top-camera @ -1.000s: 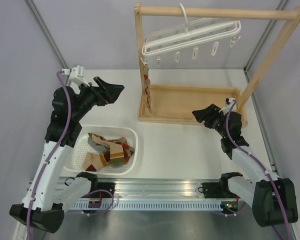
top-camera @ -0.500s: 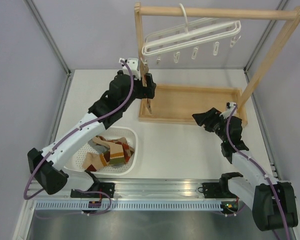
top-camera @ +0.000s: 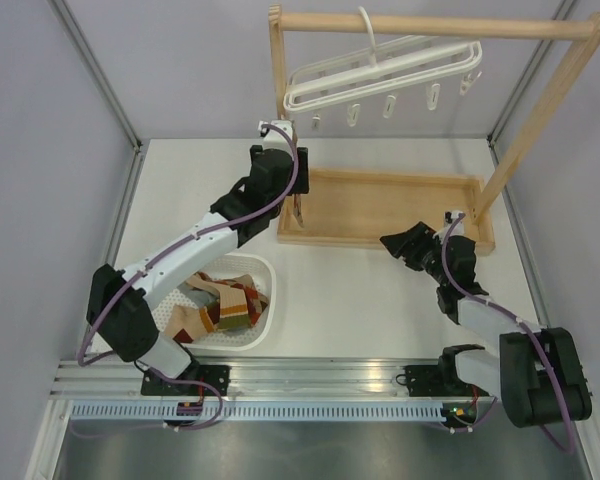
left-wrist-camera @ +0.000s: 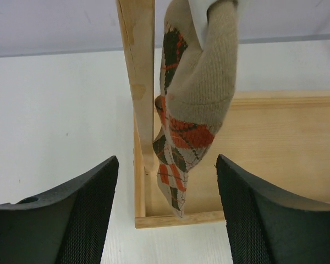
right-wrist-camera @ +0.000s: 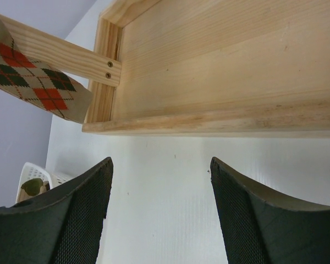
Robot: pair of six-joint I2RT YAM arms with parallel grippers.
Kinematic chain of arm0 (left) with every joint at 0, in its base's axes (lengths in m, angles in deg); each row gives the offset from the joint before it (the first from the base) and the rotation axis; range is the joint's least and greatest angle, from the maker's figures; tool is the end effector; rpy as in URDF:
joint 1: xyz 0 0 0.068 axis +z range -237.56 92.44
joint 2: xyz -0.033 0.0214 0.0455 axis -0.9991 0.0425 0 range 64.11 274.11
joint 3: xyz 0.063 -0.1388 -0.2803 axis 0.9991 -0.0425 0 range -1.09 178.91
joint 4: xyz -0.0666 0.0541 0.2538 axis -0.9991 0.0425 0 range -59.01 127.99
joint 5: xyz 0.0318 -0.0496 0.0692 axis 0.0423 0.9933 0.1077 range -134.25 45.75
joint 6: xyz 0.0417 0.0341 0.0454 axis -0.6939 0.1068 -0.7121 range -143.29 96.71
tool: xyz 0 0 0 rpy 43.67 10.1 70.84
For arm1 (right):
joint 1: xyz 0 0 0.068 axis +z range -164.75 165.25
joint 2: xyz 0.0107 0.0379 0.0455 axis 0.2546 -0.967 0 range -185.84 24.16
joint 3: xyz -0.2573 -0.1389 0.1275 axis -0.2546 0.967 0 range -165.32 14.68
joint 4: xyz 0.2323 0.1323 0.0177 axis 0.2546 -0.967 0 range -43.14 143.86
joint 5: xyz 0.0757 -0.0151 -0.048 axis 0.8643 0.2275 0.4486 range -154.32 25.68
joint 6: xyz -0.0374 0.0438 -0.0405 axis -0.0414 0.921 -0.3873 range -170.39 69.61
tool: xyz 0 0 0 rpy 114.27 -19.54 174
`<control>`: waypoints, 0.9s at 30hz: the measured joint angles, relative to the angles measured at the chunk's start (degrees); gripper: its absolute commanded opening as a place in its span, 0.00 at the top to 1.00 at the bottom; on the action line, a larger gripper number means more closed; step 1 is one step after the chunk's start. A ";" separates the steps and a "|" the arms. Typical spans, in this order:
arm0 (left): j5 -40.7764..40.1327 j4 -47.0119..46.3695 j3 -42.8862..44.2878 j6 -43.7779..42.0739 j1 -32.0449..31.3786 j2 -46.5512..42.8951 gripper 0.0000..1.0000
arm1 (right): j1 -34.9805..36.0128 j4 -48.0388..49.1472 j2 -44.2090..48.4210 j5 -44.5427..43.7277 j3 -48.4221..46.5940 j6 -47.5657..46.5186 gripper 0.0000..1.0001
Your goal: Remove the socks clipped to the hanger
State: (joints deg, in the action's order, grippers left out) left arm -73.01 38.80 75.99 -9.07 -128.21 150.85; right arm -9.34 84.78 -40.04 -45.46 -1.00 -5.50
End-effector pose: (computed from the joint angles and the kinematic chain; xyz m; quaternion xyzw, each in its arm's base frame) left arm 0.3059 -0.2261 0.4039 0.0355 0.7940 -0.0863 0.6008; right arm 0.2160 0.0392 0.2060 0.1778 0.7820 0.3672 0.4712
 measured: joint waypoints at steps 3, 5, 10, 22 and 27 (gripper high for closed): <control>-1.07 -0.35 -0.09 0.02 0.00 2.43 0.31 | -0.04 2.29 -2.73 0.85 0.26 0.28 0.24; -1.33 -0.50 -0.24 0.04 0.00 3.63 0.32 | -0.15 3.82 -4.24 1.14 0.28 0.42 0.25; -1.53 -1.18 -0.26 0.72 0.00 5.77 0.54 | -0.44 7.85 -7.96 2.21 0.42 0.96 0.25; -0.85 -2.82 -2.21 1.81 0.00 7.13 0.98 | -0.70 7.82 -7.26 3.37 0.44 0.20 0.27; 1.25 -2.80 -7.72 2.36 -0.13 0.66 0.98 | -0.72 3.26 -1.22 3.26 0.37 -1.44 0.28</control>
State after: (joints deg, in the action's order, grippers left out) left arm -71.76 36.00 68.27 -6.71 -128.34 151.51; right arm -10.06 88.04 -41.27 -42.21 -0.63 -6.95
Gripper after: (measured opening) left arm 0.033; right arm 0.729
